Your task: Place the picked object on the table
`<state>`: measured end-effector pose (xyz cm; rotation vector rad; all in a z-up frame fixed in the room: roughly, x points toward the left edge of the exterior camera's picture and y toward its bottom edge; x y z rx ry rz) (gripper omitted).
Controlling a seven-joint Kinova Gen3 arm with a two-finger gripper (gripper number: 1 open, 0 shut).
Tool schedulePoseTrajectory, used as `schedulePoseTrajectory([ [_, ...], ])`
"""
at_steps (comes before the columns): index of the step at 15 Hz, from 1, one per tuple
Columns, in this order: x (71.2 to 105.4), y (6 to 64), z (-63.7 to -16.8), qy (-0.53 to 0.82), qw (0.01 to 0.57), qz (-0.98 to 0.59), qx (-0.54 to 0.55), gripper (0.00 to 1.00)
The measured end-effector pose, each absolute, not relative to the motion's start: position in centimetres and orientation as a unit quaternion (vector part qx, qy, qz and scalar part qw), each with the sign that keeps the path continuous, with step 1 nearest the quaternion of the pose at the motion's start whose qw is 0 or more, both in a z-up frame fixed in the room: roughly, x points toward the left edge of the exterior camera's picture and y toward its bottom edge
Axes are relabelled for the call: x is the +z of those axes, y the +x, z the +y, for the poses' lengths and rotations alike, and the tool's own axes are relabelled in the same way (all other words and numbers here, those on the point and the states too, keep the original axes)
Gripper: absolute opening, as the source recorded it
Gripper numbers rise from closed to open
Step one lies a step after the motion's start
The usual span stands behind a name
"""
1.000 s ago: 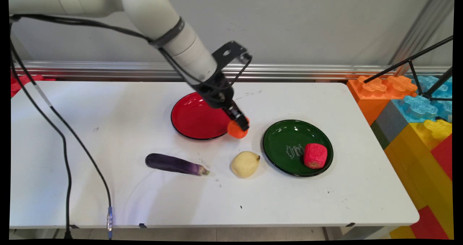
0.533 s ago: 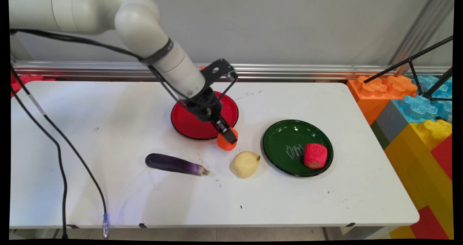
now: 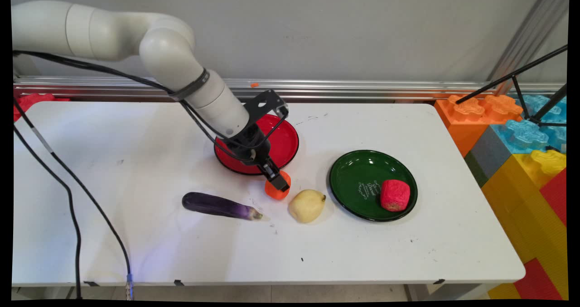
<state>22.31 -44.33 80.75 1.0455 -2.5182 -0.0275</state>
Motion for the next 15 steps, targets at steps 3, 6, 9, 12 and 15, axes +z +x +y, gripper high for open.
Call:
schedulePoseTrajectory([
  [3,79.6,22.8,-44.2,0.372,0.208,-0.904,-0.012,0.0],
  [6,79.0,23.1,-44.1,0.371,0.209,-0.905,-0.013,0.0],
  [9,78.4,23.3,-44.0,0.368,0.209,-0.906,-0.014,0.0],
  [12,77.9,23.5,-43.9,0.365,0.21,-0.907,-0.014,0.0],
  [15,77.7,23.6,-43.9,0.362,0.21,-0.908,-0.013,0.0],
])
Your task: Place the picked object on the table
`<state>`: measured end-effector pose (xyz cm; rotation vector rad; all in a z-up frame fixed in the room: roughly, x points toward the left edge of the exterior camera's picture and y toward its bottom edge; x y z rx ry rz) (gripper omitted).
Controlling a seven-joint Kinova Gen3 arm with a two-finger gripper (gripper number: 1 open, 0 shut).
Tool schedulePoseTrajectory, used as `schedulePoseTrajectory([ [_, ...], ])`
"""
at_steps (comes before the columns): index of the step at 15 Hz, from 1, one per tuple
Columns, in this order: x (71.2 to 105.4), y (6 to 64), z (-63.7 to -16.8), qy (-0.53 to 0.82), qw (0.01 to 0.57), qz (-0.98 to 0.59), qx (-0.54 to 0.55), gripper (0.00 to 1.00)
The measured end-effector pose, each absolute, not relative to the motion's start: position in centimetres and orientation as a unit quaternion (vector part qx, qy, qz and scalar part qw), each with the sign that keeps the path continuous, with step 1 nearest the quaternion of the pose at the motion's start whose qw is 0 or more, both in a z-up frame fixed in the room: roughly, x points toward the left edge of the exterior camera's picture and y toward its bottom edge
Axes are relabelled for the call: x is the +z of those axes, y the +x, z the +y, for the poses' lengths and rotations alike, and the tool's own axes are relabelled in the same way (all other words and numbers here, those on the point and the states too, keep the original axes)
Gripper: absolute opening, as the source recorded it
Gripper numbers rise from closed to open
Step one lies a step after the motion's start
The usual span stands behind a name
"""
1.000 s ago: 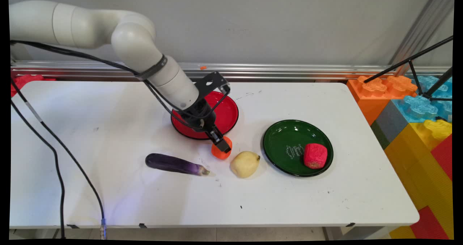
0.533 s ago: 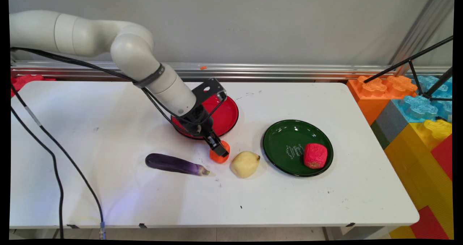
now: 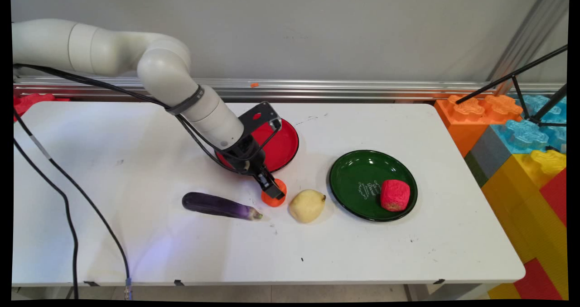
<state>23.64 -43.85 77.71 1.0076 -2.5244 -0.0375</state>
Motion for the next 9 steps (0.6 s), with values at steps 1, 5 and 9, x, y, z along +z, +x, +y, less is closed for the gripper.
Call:
schedulePoseTrajectory([
  [1,77.68,23.68,-43.84,0.361,0.21,-0.908,-0.013,0.0],
  [5,77.56,23.87,-43.75,0.357,0.209,-0.91,-0.011,0.0],
  [9,77.86,23.91,-43.68,0.344,0.213,-0.914,-0.009,1.0],
])
